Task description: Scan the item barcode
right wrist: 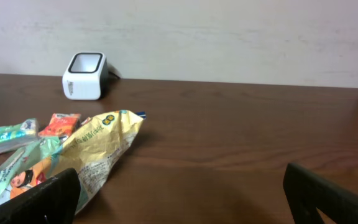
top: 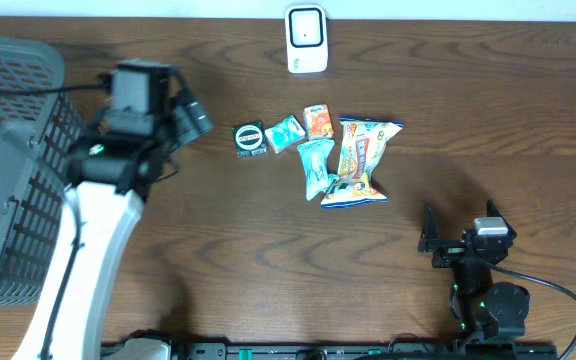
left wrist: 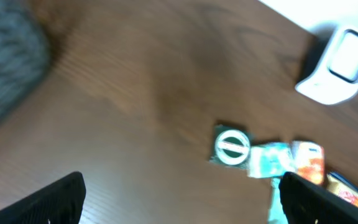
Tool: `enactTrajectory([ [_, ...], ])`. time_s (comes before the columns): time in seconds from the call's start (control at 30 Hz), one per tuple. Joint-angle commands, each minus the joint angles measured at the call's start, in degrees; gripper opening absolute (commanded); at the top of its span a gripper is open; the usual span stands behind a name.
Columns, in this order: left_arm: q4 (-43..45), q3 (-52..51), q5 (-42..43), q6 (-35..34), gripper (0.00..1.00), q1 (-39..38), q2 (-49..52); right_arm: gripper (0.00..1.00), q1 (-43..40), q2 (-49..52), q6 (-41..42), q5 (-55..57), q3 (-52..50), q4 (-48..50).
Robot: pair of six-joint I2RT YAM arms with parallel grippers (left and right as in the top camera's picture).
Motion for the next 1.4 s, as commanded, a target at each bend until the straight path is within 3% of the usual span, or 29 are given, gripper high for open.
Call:
enactTrajectory([
  [0.0,-5.1,0.9,-0.7,0.6,0.98,1.7,-2.8,0.99,-0.4,-0.3,0.3,0.0,-0.1,-0.3],
  [0.2,-9.9,0.8,0.1,0.6,0.98,1.9,-3.2,0.99,-0.4,-0.3,0.3,0.0,-0.1,-0.3],
  [1.37,-9.9,0.8,0.1,0.6,0.98,1.9,-3.2,0.99,-0.4,-0.3,0.1,0.7,-0.1,-0.2],
])
